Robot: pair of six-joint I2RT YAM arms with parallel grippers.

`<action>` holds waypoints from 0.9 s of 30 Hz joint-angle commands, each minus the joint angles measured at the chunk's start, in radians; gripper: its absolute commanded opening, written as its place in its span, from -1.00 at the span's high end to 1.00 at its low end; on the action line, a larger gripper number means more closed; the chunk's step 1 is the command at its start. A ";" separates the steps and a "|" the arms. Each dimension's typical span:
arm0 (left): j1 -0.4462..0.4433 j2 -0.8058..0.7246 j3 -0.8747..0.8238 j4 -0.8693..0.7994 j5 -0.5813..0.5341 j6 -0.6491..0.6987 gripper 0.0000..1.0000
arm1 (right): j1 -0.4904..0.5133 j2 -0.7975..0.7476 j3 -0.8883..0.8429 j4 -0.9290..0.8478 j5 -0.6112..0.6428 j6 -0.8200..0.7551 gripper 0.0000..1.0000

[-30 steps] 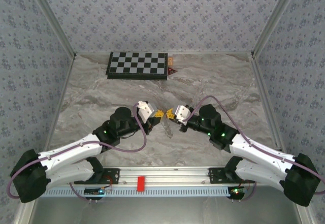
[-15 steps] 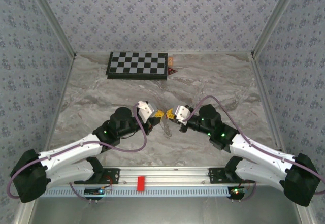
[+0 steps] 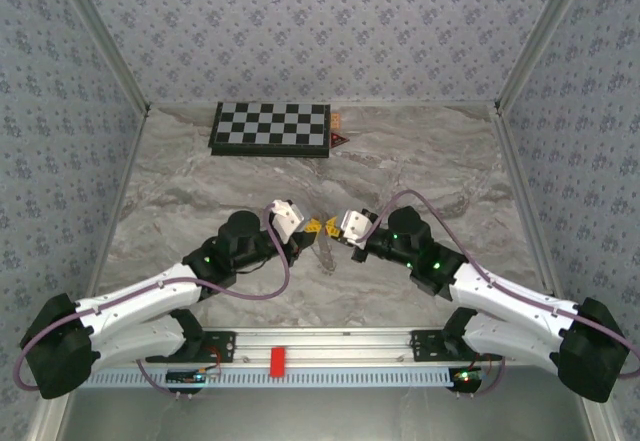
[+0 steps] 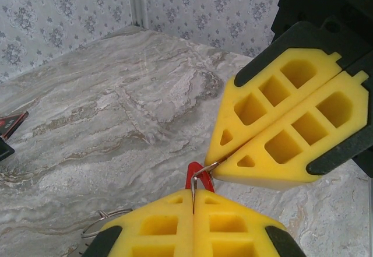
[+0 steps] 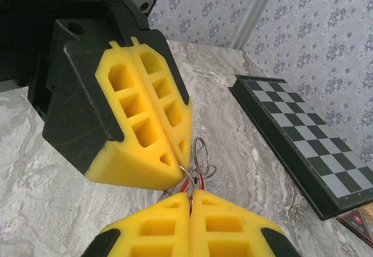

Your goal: Put the keys on the keyring

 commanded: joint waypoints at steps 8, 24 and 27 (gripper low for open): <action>-0.006 -0.014 0.044 0.073 -0.013 -0.001 1.00 | 0.041 0.015 0.009 -0.064 -0.008 -0.041 1.00; -0.007 -0.022 0.038 0.079 -0.015 0.001 1.00 | 0.063 0.024 0.008 -0.070 0.034 -0.050 1.00; -0.006 -0.028 0.031 0.091 -0.026 -0.003 1.00 | 0.050 -0.004 -0.022 -0.027 0.037 0.004 1.00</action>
